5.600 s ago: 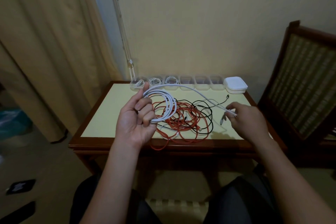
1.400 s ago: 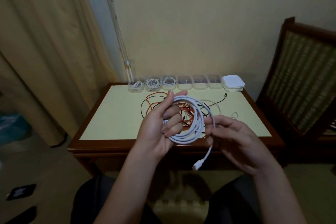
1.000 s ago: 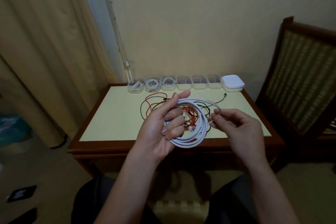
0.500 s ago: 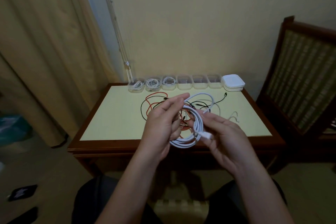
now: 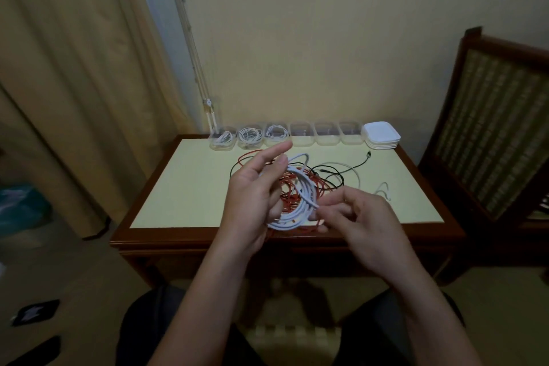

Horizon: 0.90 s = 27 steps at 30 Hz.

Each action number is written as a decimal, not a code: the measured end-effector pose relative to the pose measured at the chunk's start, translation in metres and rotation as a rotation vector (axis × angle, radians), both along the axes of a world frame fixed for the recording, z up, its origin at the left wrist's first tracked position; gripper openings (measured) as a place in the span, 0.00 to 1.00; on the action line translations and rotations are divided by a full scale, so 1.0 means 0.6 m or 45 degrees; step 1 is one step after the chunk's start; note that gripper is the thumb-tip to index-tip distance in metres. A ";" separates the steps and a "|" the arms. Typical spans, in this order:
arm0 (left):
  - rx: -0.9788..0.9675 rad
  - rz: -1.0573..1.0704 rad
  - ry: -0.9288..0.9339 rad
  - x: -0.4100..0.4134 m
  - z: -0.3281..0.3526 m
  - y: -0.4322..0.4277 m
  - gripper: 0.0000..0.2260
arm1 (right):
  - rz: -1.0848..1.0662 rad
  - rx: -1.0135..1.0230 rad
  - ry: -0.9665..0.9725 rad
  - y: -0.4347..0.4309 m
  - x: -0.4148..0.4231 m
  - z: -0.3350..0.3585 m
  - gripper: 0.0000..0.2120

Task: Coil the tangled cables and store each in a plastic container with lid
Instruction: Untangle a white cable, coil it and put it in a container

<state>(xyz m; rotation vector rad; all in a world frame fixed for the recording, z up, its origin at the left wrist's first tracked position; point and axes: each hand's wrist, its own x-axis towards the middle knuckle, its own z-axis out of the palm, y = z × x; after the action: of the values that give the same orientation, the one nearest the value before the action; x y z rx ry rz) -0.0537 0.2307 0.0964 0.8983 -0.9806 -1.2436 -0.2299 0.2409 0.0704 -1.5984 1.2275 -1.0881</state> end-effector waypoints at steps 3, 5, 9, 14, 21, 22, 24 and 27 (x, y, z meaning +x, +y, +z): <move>0.016 0.005 0.095 0.033 0.007 -0.007 0.12 | -0.347 -0.326 0.327 -0.019 -0.022 -0.017 0.07; 0.047 -0.036 0.163 0.047 0.009 -0.009 0.13 | -0.489 -0.445 0.384 -0.026 -0.036 -0.021 0.06; 0.138 -0.152 0.370 0.045 0.007 -0.004 0.14 | -0.634 -0.670 0.442 -0.038 -0.042 -0.027 0.04; 0.298 -0.308 0.734 0.035 0.012 0.001 0.13 | -0.806 -0.920 0.692 -0.040 -0.045 -0.046 0.04; 0.336 -0.615 1.119 0.021 -0.007 -0.002 0.09 | -0.667 -0.754 0.466 -0.035 -0.012 -0.061 0.04; 0.326 -0.639 1.148 0.021 -0.009 -0.003 0.11 | -0.662 -0.638 0.318 -0.033 -0.001 -0.061 0.05; 0.309 -0.640 1.163 0.019 -0.013 -0.005 0.14 | -0.606 -0.311 -0.090 -0.029 0.019 -0.056 0.08; 0.278 -0.651 1.180 0.018 -0.019 -0.006 0.16 | -0.481 0.050 -0.669 -0.016 0.046 -0.039 0.06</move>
<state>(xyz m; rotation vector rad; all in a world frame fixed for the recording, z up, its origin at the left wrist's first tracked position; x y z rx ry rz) -0.0432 0.2273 0.0850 0.1339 -0.3152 -1.9665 -0.2022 0.2312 0.0469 -0.9701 1.1934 -1.5863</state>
